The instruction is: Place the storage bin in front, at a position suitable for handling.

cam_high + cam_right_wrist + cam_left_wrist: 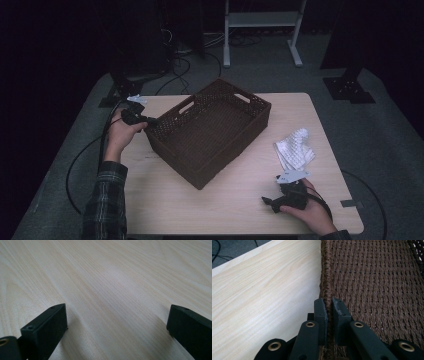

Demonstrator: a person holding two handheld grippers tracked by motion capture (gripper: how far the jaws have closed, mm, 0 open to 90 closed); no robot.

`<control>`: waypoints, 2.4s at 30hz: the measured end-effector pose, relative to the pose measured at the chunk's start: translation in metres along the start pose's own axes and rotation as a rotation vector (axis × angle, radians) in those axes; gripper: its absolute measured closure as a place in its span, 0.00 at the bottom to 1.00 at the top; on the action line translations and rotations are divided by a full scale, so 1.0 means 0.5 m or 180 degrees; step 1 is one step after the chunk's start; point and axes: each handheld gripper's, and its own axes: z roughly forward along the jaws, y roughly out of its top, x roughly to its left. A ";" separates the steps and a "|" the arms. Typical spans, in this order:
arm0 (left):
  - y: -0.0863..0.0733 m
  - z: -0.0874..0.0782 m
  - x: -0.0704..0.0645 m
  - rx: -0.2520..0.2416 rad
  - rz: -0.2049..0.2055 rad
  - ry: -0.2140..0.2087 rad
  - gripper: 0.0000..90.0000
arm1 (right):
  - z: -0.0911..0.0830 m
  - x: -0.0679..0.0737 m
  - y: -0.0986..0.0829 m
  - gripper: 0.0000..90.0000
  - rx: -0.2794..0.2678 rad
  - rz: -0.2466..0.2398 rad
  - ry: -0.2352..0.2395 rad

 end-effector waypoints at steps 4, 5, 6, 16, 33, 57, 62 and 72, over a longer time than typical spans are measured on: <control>-0.019 -0.010 -0.015 -0.0067 -0.0043 0.0005 0.92 | 0.000 0.001 0.000 0.03 -0.0001 0.0016 0.0007; -0.023 -0.013 -0.019 -0.0068 -0.0055 0.0008 0.92 | 0.000 0.001 0.000 0.03 -0.0003 0.0007 0.0009; -0.025 -0.015 -0.023 -0.0068 -0.0063 0.0015 0.92 | 0.000 0.001 0.000 0.03 -0.0002 0.0006 0.0011; -0.040 -0.029 -0.059 -0.0040 -0.0090 0.0133 0.92 | -0.001 0.001 0.000 0.03 0.0003 -0.0015 0.0026; -0.060 -0.094 -0.061 -0.0452 -0.0099 -0.0053 1.00 | 0.000 0.001 0.000 0.03 0.0002 -0.0014 0.0023; -0.087 -0.099 -0.047 -0.0379 -0.0139 0.0130 1.00 | 0.000 0.001 0.000 0.03 0.0002 -0.0018 0.0023; -0.091 -0.090 -0.052 -0.0346 -0.0120 0.0110 1.00 | 0.000 0.001 0.000 0.03 0.0001 -0.0018 0.0023; -0.097 -0.083 -0.069 -0.0321 -0.0070 -0.0004 1.00 | -0.001 0.001 0.000 0.03 0.0003 -0.0017 0.0025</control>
